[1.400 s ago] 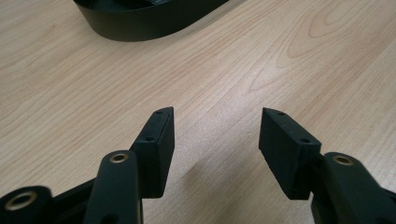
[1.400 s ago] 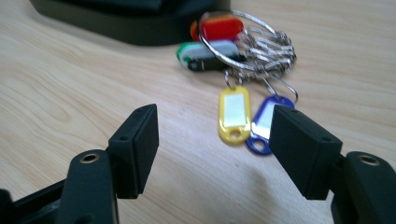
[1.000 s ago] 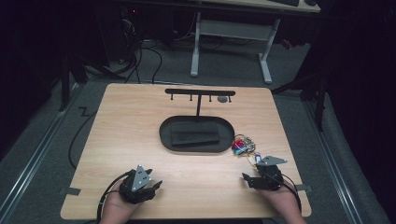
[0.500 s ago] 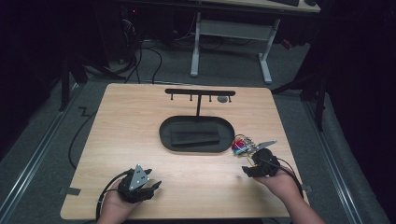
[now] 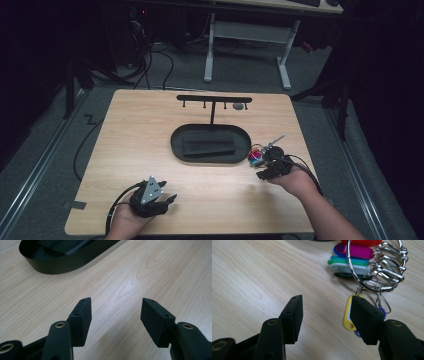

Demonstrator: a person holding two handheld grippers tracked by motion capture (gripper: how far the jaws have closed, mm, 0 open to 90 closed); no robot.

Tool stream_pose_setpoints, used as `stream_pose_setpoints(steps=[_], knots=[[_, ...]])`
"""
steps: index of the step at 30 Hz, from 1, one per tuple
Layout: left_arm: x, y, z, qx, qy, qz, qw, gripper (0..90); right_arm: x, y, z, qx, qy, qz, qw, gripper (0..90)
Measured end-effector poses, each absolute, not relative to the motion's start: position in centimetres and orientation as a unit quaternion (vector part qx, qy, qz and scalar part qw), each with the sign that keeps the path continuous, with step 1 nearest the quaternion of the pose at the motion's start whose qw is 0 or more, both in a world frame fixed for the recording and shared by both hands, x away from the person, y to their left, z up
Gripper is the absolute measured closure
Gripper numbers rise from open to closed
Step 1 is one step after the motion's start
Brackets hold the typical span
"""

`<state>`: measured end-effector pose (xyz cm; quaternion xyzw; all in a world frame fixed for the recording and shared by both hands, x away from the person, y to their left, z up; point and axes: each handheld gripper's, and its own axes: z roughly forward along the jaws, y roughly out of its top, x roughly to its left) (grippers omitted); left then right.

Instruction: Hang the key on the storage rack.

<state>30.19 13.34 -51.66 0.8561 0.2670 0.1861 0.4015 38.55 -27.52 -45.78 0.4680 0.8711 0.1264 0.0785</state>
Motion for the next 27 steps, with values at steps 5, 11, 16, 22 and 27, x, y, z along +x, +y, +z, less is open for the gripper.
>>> stream_pose_setpoints(steps=[5, 11, 16, 22, 27], knots=[[30.4, 13.1, -51.6, 0.855, 0.265, 0.186, 0.405, 42.5, 39.8, -27.3, -45.6, 0.461, 0.876, 0.12, 0.075, 43.9], [30.6, 12.9, -51.8, 0.86, 0.258, 0.188, 0.398, 42.4, 41.5, -27.0, -45.6, 0.46, 0.877, 0.117, 0.074, 46.0], [29.9, 12.7, -51.7, 0.864, 0.248, 0.202, 0.388, 42.1, 42.5, -26.8, -46.0, 0.459, 0.879, 0.103, 0.079, 51.8], [29.4, 12.8, -51.4, 0.864, 0.247, 0.209, 0.386, 41.9, 43.4, -26.6, -45.3, 0.459, 0.879, 0.099, 0.085, 62.7], [29.5, 13.1, -51.5, 0.863, 0.252, 0.208, 0.386, 42.0, 44.1, -26.0, -45.4, 0.454, 0.882, 0.092, 0.079, 67.1]])
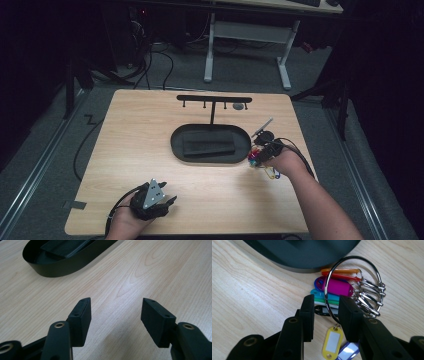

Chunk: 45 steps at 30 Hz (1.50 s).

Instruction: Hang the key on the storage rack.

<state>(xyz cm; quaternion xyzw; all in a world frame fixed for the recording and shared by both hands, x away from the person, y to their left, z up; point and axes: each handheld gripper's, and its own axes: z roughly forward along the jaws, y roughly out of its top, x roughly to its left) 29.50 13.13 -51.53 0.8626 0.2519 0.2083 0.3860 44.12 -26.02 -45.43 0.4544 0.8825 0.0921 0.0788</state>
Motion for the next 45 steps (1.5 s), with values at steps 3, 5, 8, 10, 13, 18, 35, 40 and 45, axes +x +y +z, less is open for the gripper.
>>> stream_pose_setpoints(steps=[3, 5, 8, 10, 13, 18, 35, 40, 45], knots=[[29.5, 13.2, -51.6, 0.862, 0.252, 0.208, 0.387, 42.0, 44.8, -25.6, -45.8, 0.452, 0.885, 0.087, 0.074, 67.0], [29.4, 13.3, -51.6, 0.864, 0.249, 0.209, 0.384, 41.9, 45.2, -25.3, -46.0, 0.455, 0.884, 0.081, 0.071, 66.8], [29.5, 13.5, -51.5, 0.863, 0.251, 0.21, 0.385, 42.0, 46.0, -25.0, -46.3, 0.458, 0.883, 0.082, 0.067, 67.0], [29.5, 13.5, -51.5, 0.863, 0.252, 0.21, 0.385, 42.0, 46.3, -24.8, -46.5, 0.458, 0.884, 0.073, 0.067, 67.5], [29.5, 13.5, -51.5, 0.863, 0.252, 0.21, 0.384, 42.0, 46.5, -24.5, -47.0, 0.455, 0.886, 0.064, 0.06, 67.9], [29.5, 13.4, -51.6, 0.865, 0.245, 0.21, 0.383, 42.2, 46.7, -24.3, -47.4, 0.458, 0.885, 0.052, 0.063, 75.7], [29.5, 12.9, -51.7, 0.87, 0.235, 0.214, 0.376, 42.2, 43.8, -26.1, -42.3, 0.432, 0.894, 0.06, 0.099, 87.4], [29.5, 12.9, -51.7, 0.87, 0.236, 0.213, 0.377, 42.2, 43.0, -26.4, -40.3, 0.429, 0.895, 0.066, 0.104, 87.6], [29.5, 13.0, -51.8, 0.869, 0.238, 0.213, 0.378, 42.2, 42.5, -26.5, -38.2, 0.42, 0.898, 0.07, 0.108, 87.7]])
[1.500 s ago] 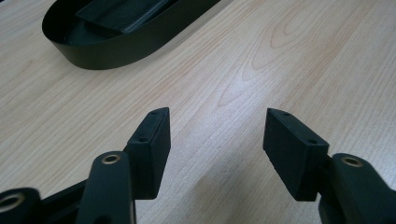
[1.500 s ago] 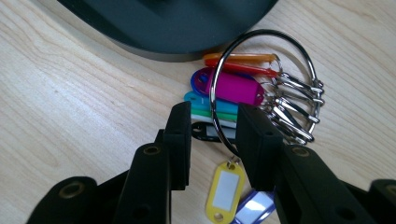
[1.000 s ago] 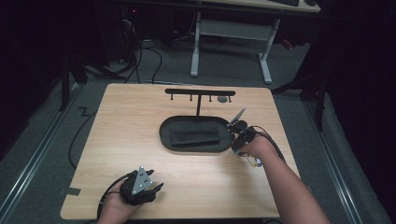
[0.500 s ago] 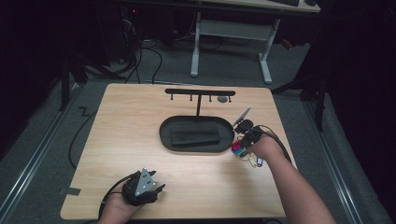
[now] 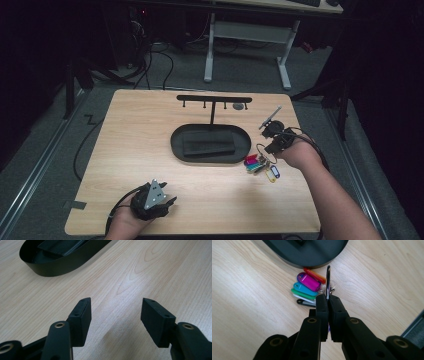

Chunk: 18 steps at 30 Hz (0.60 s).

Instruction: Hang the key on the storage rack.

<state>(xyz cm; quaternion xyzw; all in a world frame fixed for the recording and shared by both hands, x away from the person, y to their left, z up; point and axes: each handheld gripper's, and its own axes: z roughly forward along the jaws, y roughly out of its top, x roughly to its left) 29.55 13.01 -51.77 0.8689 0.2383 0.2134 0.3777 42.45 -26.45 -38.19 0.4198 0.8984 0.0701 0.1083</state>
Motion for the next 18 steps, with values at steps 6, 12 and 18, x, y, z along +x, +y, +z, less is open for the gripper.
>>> stream_pose_setpoints(steps=[6, 12, 18], knots=[[29.6, 13.0, -51.8, 0.87, 0.237, 0.213, 0.376, 42.2, 42.0, -26.6, -35.6, 0.416, 0.898, 0.083, 0.112, 87.7], [29.6, 13.0, -51.8, 0.87, 0.236, 0.212, 0.377, 42.2, 41.4, -26.8, -33.0, 0.414, 0.898, 0.094, 0.116, 87.7], [29.6, 13.0, -51.8, 0.871, 0.235, 0.211, 0.376, 42.2, 41.1, -26.7, -31.0, 0.409, 0.899, 0.096, 0.123, 87.7]])
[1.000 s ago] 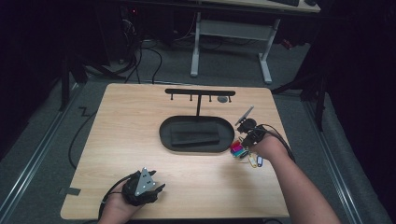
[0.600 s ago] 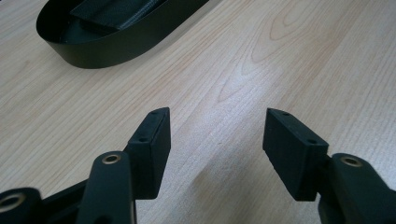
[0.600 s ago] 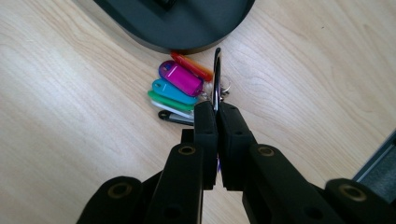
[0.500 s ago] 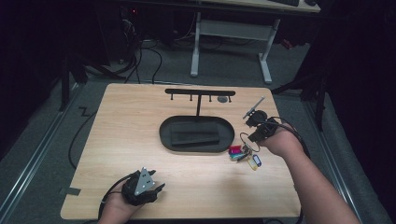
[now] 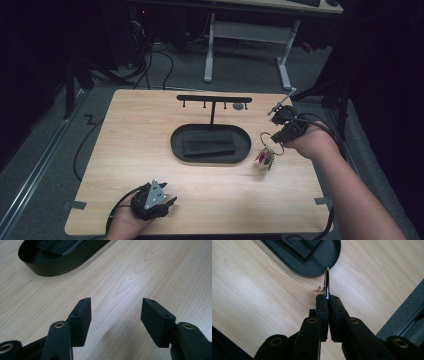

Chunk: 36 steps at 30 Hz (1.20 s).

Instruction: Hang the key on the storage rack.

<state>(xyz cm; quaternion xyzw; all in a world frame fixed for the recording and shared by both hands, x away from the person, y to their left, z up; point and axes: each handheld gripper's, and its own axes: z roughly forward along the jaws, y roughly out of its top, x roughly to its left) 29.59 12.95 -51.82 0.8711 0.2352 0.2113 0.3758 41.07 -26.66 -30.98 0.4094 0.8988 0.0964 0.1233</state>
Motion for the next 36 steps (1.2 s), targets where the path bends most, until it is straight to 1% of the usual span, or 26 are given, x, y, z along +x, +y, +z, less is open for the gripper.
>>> stream_pose_setpoints(steps=[5, 13, 16, 17, 18, 19, 22, 29, 36], knots=[[29.6, 12.9, -51.8, 0.871, 0.235, 0.211, 0.375, 42.2, 40.9, -26.4, -29.8, 0.418, 0.894, 0.098, 0.129, 87.7], [29.7, 13.0, -51.8, 0.871, 0.235, 0.212, 0.375, 42.2, 41.3, -25.9, -29.4, 0.403, 0.9, 0.096, 0.135, 87.7], [29.7, 13.2, -51.8, 0.871, 0.236, 0.222, 0.369, 41.9, 41.6, -25.6, -29.3, 0.403, 0.9, 0.098, 0.138, 87.7], [30.0, 14.1, -51.7, 0.864, 0.254, 0.224, 0.372, 41.9, 41.7, -25.6, -29.2, 0.402, 0.9, 0.098, 0.137, 87.7], [30.0, 14.1, -51.7, 0.864, 0.254, 0.224, 0.372, 42.1, 41.7, -25.6, -29.2, 0.402, 0.9, 0.098, 0.137, 87.7], [30.3, 14.9, -51.6, 0.856, 0.274, 0.22, 0.378, 42.1, 41.9, -25.4, -29.1, 0.402, 0.899, 0.103, 0.137, 87.7], [30.3, 15.7, -51.6, 0.85, 0.292, 0.217, 0.381, 42.2, 42.3, -25.1, -29.1, 0.399, 0.9, 0.106, 0.14, 87.7], [29.3, 15.6, -51.8, 0.858, 0.28, 0.225, 0.367, 42.1, 43.8, -24.0, -29.2, 0.396, 0.901, 0.11, 0.139, 87.7], [28.7, 16.7, -51.7, 0.85, 0.298, 0.229, 0.369, 42.2, 45.3, -22.9, -29.0, 0.386, 0.904, 0.115, 0.142, 87.7]])
